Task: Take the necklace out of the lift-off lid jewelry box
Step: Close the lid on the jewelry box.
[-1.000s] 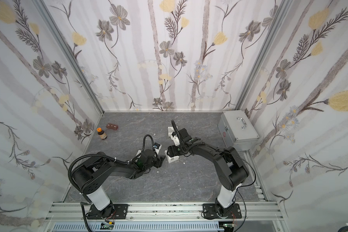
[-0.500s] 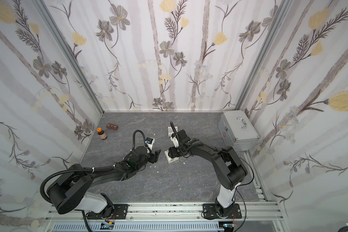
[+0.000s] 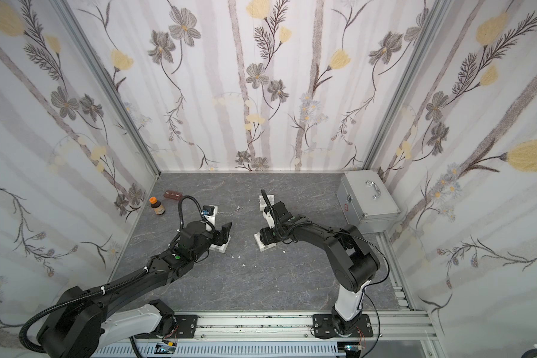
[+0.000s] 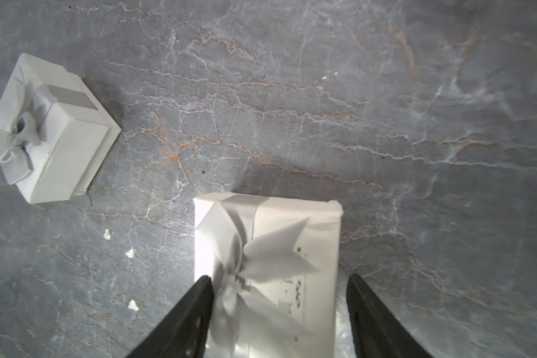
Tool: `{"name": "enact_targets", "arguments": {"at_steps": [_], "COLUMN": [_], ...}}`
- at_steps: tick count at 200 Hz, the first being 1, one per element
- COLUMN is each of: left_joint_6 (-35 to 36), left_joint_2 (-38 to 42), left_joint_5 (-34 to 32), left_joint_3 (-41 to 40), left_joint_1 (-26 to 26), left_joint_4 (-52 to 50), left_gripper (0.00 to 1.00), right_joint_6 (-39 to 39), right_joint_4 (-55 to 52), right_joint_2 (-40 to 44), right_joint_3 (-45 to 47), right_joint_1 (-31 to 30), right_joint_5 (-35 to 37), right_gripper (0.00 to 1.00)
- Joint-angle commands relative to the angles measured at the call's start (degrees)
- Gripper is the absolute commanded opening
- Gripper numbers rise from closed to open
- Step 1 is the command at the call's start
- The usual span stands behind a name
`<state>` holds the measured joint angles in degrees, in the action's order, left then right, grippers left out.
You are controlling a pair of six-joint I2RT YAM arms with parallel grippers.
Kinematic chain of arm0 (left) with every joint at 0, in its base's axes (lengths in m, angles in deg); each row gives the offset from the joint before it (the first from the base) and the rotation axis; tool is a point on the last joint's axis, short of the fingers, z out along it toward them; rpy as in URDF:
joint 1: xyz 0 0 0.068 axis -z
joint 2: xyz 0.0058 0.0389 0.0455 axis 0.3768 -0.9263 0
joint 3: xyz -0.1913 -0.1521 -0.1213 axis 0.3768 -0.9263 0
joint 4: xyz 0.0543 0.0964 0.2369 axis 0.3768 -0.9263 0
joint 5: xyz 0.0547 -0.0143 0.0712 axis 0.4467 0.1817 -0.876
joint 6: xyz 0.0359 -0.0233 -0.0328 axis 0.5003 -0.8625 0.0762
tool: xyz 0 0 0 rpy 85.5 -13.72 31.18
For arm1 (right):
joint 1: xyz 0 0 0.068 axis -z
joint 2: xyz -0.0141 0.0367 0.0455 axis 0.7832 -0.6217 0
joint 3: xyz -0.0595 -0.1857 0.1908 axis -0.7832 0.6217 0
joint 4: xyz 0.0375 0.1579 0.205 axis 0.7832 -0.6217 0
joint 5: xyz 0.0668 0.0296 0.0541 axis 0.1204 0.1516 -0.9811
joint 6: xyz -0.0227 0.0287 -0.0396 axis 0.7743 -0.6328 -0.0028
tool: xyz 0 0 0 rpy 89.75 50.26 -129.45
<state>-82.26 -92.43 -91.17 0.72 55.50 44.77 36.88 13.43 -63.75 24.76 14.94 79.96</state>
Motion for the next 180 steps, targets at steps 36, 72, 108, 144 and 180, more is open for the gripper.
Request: {"name": "enact_targets", "arguments": {"at_steps": [36,72,108,144,180], "left_joint_6": [-1.7,-1.2,-1.5,-2.0,-1.7], "left_joint_2": [2.6,4.7,6.8,8.9,10.6], "left_joint_5": [1.9,2.1,2.4,2.4,2.4], "left_joint_3": [0.6,0.5,0.6,0.6,0.7], "left_joint_1": [-3.3,-5.7,-8.4,-10.8,-12.8], "left_joint_4": [-3.7,-6.0,-9.1,-11.0,-12.6], "left_gripper": [0.76,0.76,0.77,0.79,0.8], "right_joint_6": [2.0,1.5,1.7,2.2,2.1], "right_joint_4": [-4.5,-4.4,-5.3,-8.2,-9.0], "right_joint_2": [1.3,-0.2,-2.2,-5.0,-5.3], "right_joint_3": [-3.5,-4.1,-5.2,-6.8,-6.5], "right_joint_1": [-2.3,-3.5,-4.6,-5.6,-6.0], "right_joint_5": [7.7,7.2,8.2,12.5,13.9], "right_gripper": [0.59,0.53,0.48,0.46,0.45]}}
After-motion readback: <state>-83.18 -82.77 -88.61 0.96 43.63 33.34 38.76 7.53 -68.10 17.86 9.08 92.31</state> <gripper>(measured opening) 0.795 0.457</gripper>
